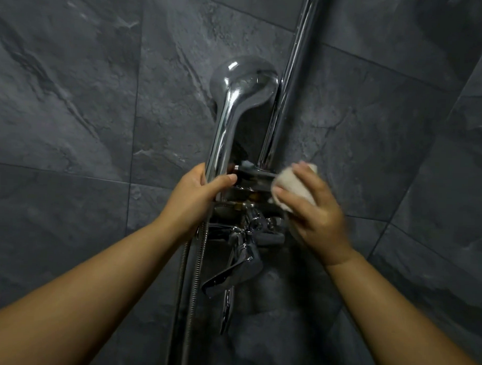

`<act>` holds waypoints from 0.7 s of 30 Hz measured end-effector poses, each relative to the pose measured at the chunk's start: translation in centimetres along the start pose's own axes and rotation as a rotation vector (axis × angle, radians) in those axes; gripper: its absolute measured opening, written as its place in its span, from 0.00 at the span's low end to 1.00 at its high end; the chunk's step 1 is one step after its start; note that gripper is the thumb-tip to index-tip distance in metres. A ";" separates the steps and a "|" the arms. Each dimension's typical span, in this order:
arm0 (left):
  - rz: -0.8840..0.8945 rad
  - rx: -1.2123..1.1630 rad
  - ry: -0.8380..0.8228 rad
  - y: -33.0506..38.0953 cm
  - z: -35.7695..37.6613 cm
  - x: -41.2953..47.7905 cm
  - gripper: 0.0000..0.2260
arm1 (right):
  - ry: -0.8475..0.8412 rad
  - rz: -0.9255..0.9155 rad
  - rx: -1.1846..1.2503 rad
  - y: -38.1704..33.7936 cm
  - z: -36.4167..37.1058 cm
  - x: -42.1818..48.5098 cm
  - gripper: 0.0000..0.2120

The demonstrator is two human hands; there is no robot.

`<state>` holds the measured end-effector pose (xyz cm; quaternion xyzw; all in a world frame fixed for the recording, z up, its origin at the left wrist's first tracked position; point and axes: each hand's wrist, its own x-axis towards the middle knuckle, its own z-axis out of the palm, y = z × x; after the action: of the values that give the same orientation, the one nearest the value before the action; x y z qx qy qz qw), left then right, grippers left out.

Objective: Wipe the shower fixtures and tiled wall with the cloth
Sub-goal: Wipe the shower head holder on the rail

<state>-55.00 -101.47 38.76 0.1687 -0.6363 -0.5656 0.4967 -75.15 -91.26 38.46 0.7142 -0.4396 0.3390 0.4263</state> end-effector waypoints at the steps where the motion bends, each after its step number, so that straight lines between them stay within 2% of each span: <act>1: -0.001 -0.028 -0.007 0.0 -0.1 -0.1 0.07 | -0.040 -0.071 0.021 -0.7 0.6 1.7 0.16; 4: 0.018 -0.100 -0.046 0.3 -0.3 -0.4 0.06 | -0.196 -0.250 -0.074 -0.7 2.8 4.2 0.14; 6: 0.022 -0.099 -0.027 0.4 -0.3 -0.5 0.04 | -0.263 -0.288 -0.130 1.2 2.8 2.9 0.16; 9: 0.061 -0.056 -0.001 0.4 -0.5 -0.6 0.04 | -0.267 -0.161 -0.120 4.1 0.6 -0.2 0.17; 12: 0.058 -0.049 0.020 0.0 -0.7 -0.6 0.04 | -0.149 0.028 -0.077 4.2 -1.5 -1.0 0.11; 16: -0.014 -0.161 -0.002 -0.6 -0.4 -0.4 0.06 | -0.048 0.000 0.057 0.7 -1.0 3.6 0.12; 19: -0.022 -0.287 -0.036 -0.5 -0.6 -0.4 0.08 | -0.192 -0.019 0.100 -1.7 0.9 6.7 0.15; 21: 0.003 -0.273 -0.044 -0.4 -0.7 -0.5 0.07 | -0.312 -0.062 0.003 -2.5 2.3 7.5 0.15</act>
<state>-54.33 -101.62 38.08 0.0861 -0.5643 -0.6499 0.5017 -69.72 -95.24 43.15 0.7720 -0.4780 0.2112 0.3619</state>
